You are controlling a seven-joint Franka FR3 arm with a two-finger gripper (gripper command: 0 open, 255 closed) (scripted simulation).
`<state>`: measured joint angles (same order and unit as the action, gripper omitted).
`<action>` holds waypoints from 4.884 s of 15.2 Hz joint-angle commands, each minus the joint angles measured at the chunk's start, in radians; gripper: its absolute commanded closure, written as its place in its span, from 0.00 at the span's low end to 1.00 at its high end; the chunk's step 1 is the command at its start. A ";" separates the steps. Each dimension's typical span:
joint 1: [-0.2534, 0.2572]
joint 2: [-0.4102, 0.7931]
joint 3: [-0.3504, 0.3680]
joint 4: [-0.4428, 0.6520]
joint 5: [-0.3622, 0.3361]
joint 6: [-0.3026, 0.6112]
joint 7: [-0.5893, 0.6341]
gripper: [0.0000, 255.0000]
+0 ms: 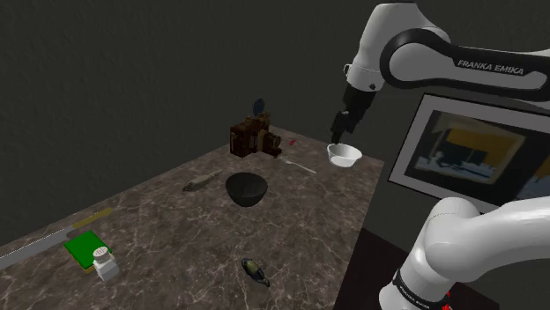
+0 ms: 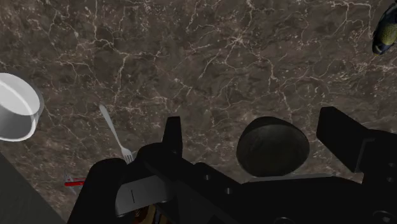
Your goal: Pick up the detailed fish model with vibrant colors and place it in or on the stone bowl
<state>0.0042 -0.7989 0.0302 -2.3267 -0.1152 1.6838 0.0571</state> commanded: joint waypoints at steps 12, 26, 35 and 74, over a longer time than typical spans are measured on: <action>0.056 0.122 0.169 -0.163 0.100 0.200 0.214 0.00; 0.097 0.502 0.400 -0.173 0.148 0.494 0.509 0.00; 0.117 0.860 0.506 -0.054 0.012 0.645 0.766 0.00; 0.117 0.819 0.513 -0.034 0.050 0.588 0.745 1.00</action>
<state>0.1226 0.0321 0.5428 -2.3657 -0.0744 2.2875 0.8099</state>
